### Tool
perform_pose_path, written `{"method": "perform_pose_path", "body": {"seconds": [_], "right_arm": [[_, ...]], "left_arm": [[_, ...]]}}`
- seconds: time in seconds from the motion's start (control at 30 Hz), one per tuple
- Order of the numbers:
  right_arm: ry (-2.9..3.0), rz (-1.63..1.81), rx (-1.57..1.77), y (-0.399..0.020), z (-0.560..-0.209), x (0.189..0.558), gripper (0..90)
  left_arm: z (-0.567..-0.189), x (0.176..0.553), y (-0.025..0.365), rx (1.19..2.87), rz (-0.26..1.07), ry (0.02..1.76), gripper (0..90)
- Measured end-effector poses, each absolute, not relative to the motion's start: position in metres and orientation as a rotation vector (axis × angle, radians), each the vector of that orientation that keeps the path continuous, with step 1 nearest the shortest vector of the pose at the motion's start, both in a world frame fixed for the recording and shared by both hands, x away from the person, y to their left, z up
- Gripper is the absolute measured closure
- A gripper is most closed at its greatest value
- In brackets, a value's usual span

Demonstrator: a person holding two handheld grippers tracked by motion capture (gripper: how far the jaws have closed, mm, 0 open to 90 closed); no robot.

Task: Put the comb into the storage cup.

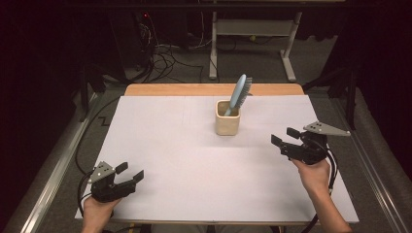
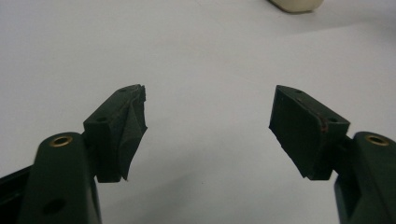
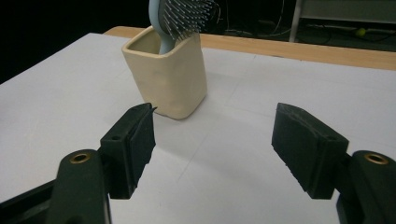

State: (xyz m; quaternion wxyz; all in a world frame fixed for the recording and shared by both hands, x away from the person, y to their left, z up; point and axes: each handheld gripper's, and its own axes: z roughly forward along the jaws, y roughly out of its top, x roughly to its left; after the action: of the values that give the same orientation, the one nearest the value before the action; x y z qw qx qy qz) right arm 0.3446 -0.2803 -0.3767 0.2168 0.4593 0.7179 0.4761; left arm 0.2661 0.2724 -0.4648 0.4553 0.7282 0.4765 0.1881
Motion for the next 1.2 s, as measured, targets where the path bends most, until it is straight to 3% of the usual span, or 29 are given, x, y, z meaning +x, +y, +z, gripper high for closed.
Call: {"method": "perform_pose_path", "body": {"seconds": [1.2], "right_arm": [[1.957,1.352,1.298,-0.297,-0.393,0.319,30.6]], "left_arm": [[-0.465,0.266,0.272,1.793,0.464,1.176,27.8]]}}
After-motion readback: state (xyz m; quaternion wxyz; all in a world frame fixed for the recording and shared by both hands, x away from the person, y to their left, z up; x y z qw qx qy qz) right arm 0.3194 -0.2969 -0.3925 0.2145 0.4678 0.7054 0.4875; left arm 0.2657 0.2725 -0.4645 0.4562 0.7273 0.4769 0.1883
